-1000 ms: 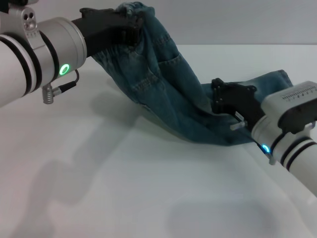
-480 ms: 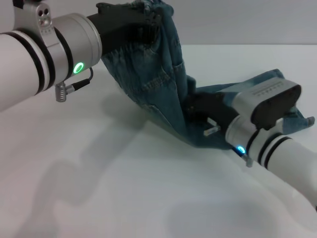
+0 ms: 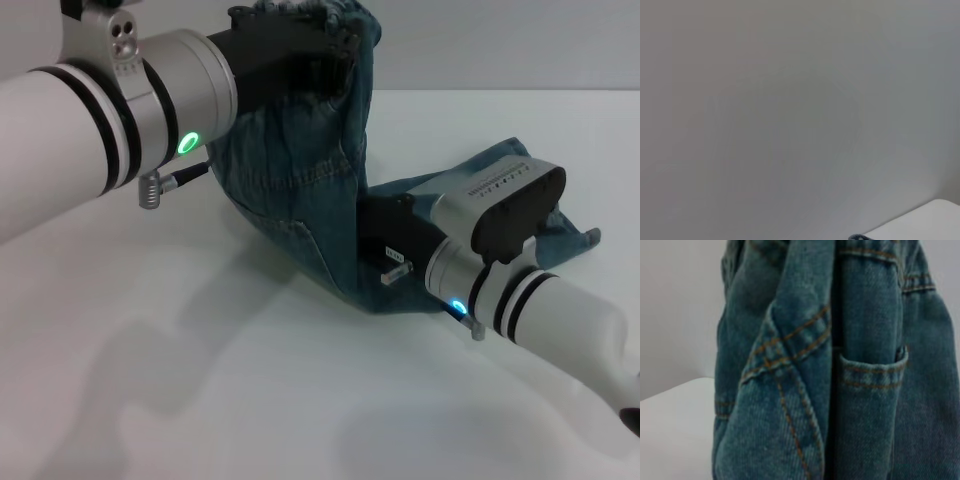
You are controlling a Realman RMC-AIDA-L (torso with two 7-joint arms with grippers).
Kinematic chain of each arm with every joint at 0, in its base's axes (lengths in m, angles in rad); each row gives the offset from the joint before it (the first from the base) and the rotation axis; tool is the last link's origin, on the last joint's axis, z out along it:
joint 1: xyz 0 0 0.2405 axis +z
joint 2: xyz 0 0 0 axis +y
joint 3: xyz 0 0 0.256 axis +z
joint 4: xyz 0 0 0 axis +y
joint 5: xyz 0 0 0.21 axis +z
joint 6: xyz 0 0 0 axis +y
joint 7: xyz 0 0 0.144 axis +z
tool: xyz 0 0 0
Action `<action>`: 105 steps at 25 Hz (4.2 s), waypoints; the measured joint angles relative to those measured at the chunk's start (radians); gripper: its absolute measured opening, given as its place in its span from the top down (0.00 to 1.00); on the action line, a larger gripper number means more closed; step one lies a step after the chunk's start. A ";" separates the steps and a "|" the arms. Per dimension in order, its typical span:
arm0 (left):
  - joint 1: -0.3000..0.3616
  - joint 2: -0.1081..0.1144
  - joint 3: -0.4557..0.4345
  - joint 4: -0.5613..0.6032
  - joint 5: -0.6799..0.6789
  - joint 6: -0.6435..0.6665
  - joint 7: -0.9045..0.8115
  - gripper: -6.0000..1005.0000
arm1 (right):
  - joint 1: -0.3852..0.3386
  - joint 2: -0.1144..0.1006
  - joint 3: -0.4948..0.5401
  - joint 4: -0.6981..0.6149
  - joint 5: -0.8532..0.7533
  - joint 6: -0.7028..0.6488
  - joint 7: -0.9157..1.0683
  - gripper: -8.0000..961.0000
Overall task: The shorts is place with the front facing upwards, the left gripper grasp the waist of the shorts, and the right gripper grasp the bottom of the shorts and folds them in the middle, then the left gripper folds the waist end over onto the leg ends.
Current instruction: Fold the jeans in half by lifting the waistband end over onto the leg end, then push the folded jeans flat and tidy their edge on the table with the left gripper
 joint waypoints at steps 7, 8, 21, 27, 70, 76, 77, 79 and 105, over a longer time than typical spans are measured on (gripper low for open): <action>0.025 0.003 -0.011 -0.006 0.000 0.004 0.004 0.81 | -0.100 -0.012 0.106 0.009 -0.003 -0.020 -0.016 0.99; 0.028 0.003 -0.011 -0.008 0.000 0.004 0.007 0.81 | -0.119 -0.013 0.134 0.006 -0.004 -0.021 -0.026 0.99; 0.024 0.002 0.044 0.019 -0.001 0.056 0.013 0.81 | -0.331 -0.010 0.436 -0.004 0.001 -0.220 -0.250 0.99; 0.022 0.001 0.126 0.060 -0.015 0.171 0.012 0.81 | -0.445 -0.012 0.532 -0.008 -0.002 -0.363 -0.261 0.99; -0.105 -0.001 0.279 0.404 -0.093 0.499 0.021 0.15 | -0.483 -0.017 0.390 0.057 -0.058 -0.414 -0.282 0.90; -0.054 0.000 0.242 0.386 -0.092 0.485 0.022 0.16 | -0.471 -0.017 0.375 0.096 -0.063 -0.373 -0.284 0.89; -0.056 0.000 0.242 0.388 -0.092 0.485 0.022 0.16 | -0.464 -0.018 0.372 0.105 -0.073 -0.348 -0.281 0.88; -0.059 0.000 0.241 0.395 -0.091 0.485 0.022 0.16 | -0.453 -0.019 0.367 0.120 -0.106 -0.304 -0.279 0.88; 0.069 0.000 0.385 0.427 -0.111 0.571 0.012 0.55 | -0.601 -0.012 0.519 0.064 0.134 -0.454 -0.469 0.99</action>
